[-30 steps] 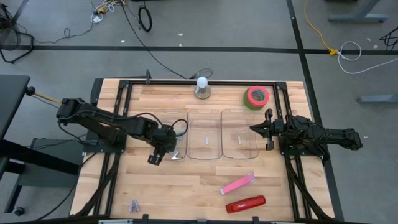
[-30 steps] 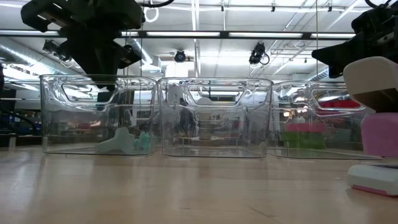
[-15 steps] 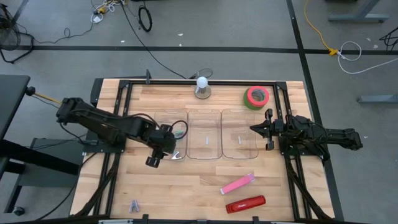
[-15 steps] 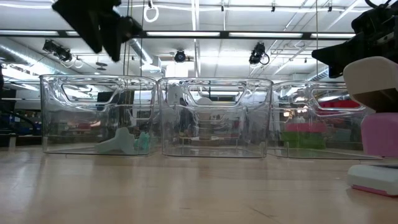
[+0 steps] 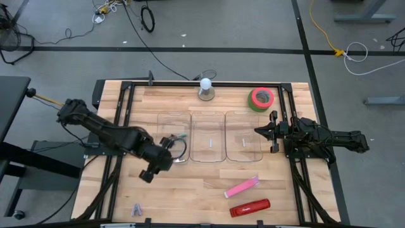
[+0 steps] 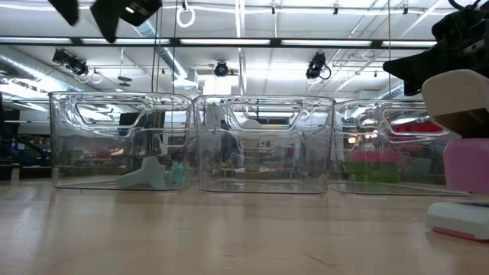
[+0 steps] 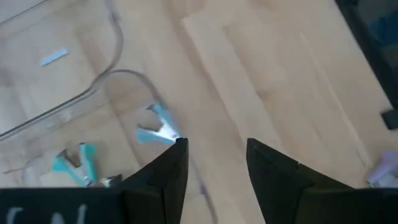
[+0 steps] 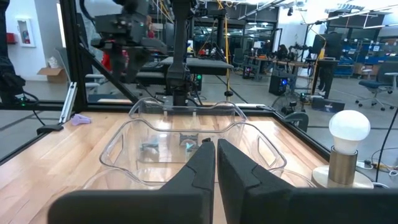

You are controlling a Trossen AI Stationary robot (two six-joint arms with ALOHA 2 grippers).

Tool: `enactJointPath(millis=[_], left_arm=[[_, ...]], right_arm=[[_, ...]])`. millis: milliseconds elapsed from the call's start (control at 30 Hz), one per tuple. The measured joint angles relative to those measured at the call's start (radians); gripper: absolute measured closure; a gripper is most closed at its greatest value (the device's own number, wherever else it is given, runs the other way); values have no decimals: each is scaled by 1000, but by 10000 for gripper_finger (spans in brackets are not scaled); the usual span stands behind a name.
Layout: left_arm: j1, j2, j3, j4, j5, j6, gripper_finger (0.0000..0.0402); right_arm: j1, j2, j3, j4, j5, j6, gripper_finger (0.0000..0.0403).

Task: Pick and place Stapler, Stapler remover, tape
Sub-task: Put the purple staple remover into the left transparent bin

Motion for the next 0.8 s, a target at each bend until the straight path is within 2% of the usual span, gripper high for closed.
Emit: enactJointPath(millis=[233, 467, 800], left_arm=[[-139, 0, 0, 0, 7, 0, 234], [-265, 5, -2, 11, 86, 0, 234], [-405, 5, -3, 30, 87, -1, 234]], right_arm=[[0, 0, 0, 0, 0, 0, 381], [0, 0, 0, 0, 0, 0, 381], [0, 0, 0, 0, 0, 0, 381]])
